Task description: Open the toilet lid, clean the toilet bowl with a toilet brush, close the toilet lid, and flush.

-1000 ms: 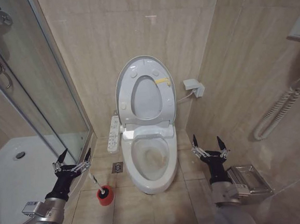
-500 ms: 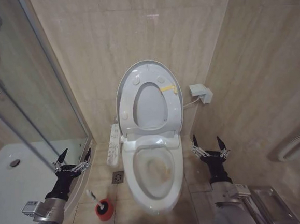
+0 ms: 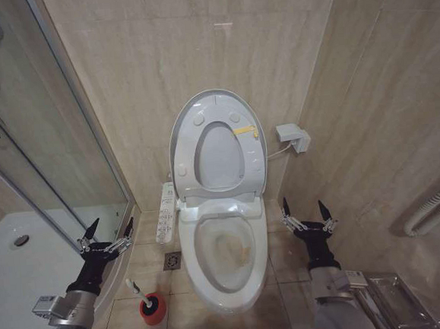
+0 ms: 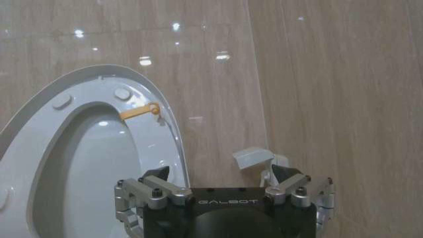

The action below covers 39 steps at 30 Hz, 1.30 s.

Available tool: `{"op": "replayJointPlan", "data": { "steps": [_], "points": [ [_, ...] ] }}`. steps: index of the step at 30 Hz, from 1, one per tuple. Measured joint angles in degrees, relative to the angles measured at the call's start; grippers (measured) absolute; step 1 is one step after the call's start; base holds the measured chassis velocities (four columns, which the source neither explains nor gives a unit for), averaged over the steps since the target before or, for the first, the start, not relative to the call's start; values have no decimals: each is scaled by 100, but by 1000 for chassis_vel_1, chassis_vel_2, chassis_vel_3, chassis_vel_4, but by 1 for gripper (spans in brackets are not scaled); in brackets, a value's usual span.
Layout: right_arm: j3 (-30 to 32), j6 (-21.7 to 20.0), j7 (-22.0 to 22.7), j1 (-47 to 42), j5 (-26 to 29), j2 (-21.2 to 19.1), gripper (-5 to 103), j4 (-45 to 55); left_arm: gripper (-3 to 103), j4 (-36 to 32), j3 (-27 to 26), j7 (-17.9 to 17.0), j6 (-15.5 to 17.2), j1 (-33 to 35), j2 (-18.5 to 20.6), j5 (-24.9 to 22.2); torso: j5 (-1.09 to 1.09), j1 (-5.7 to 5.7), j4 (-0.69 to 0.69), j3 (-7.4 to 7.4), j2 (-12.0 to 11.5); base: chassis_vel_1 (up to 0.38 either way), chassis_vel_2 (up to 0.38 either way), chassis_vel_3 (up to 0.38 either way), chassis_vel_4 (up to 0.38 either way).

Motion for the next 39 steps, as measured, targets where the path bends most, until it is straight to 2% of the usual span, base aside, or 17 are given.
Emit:
{"op": "replayJointPlan", "data": {
  "steps": [33, 36, 37, 39],
  "points": [
    [0, 0, 0, 1, -2, 0, 100, 0, 100, 0, 0, -2, 3, -1, 0, 0, 0, 2, 0, 1, 0, 0, 0, 0, 0],
    [0, 0, 0, 1, -2, 0, 100, 0, 100, -1, 124, -204, 288, -77, 25, -36, 0, 2, 1, 1, 0, 0, 0, 0, 0],
    [0, 0, 0, 1, -2, 0, 100, 0, 100, -1, 124, -204, 288, -77, 25, -36, 0, 2, 1, 1, 0, 0, 0, 0, 0],
    [0, 0, 0, 1, -3, 0, 100, 0, 100, -9, 316, -521, 740, -192, 69, -108, 0, 2, 0, 1, 0, 0, 0, 0, 0]
  ]
}}
